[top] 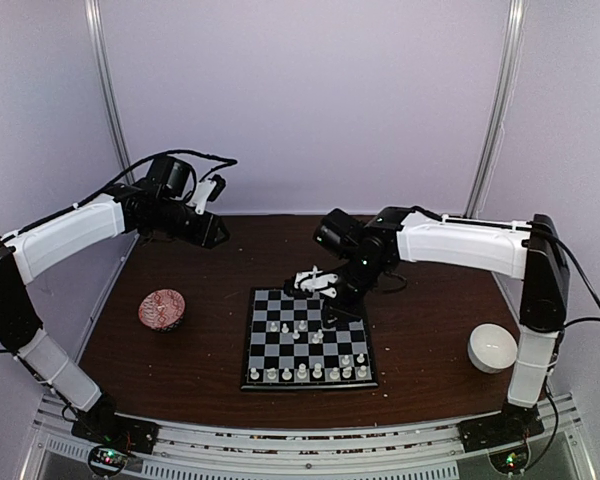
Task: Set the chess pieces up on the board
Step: Pick up the pawn from the chessboard.
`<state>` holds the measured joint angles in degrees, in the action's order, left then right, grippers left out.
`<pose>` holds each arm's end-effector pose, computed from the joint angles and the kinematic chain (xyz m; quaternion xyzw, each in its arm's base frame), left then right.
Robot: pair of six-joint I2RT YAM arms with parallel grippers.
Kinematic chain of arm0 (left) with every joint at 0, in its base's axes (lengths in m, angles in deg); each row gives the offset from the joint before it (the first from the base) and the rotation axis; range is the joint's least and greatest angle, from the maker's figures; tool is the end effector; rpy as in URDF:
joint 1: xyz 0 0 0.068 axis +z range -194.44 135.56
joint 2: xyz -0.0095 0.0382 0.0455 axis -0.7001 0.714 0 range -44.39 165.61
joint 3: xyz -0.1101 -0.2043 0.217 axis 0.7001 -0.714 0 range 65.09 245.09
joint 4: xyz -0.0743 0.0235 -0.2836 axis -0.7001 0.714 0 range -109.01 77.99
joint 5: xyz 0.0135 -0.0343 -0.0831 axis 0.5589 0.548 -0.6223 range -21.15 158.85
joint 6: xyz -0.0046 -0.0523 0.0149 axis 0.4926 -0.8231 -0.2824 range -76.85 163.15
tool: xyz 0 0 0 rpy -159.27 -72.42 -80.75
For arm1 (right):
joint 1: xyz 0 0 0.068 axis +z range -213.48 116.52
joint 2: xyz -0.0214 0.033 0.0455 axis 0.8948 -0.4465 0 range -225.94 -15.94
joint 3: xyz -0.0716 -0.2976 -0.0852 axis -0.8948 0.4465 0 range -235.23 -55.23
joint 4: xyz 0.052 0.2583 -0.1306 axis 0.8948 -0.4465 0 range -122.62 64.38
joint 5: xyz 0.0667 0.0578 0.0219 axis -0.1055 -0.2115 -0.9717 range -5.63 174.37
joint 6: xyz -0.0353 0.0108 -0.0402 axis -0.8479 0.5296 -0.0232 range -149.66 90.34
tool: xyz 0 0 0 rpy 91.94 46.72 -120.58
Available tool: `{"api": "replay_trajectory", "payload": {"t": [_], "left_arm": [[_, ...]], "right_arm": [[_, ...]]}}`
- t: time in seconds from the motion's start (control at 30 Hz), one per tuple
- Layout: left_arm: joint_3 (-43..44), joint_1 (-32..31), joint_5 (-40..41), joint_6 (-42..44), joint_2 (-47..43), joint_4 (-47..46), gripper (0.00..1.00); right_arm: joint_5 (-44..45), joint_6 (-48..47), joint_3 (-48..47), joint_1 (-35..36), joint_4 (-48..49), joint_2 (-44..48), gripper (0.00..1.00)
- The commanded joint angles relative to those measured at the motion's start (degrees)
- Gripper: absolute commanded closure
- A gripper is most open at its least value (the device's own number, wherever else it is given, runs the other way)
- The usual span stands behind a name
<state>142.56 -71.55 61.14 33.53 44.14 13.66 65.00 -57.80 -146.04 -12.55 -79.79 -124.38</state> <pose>0.3338 -0.1765 0.3527 0.1656 0.9028 -0.1823 0.3526 0.2657 0.3466 0.2772 -0.6401 0.7337 0.1936 0.1200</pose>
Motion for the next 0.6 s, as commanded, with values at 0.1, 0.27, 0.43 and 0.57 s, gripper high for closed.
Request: {"api": "replay_trajectory", "payload": {"t": [0.1,0.27,0.43,0.57], "left_arm": [[0.2,0.0,0.0,0.6,-0.7,-1.8,0.61],[0.2,0.0,0.1,0.7,-1.0,-1.8,0.61],[0.3,-0.1,-0.1,0.8,-1.1,-1.7,0.61],[0.3,0.0,0.0,0.7,-1.2,-1.6,0.61]], "right_arm": [[3.8,3.2,-6.4,-0.9,0.5,-8.0,0.79],[3.7,3.3,-8.5,-1.0,-0.1,-10.9,0.79],[3.6,3.6,-9.3,-1.0,-0.2,-12.7,0.79],[4.2,3.8,-10.1,-0.9,-0.6,-13.9,0.8]]}}
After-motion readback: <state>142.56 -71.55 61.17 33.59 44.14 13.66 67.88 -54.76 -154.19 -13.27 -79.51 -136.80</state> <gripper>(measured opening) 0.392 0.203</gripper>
